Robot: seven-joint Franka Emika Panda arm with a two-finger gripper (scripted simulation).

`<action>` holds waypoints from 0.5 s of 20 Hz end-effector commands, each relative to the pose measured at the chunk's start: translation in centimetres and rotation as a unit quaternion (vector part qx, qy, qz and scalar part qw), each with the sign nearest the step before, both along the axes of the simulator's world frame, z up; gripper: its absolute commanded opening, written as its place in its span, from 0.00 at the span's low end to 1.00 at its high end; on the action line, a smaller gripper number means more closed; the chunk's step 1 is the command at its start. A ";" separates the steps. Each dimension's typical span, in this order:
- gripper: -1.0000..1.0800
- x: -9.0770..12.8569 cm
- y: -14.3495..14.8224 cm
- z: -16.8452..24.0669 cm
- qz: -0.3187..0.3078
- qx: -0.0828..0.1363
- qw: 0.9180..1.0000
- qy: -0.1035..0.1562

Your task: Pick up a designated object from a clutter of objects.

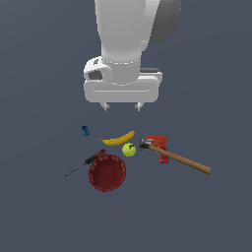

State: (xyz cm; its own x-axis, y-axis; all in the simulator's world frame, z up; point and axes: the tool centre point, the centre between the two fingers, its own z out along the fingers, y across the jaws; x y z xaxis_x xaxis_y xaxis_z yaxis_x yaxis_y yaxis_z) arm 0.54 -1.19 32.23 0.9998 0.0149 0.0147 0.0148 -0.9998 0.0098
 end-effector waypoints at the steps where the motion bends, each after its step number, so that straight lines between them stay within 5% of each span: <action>1: 0.96 0.0 0.0 0.0 0.000 0.000 1.000 0.000; 10: 0.96 0.1 2.2 1.6 0.014 0.009 1.000 -0.005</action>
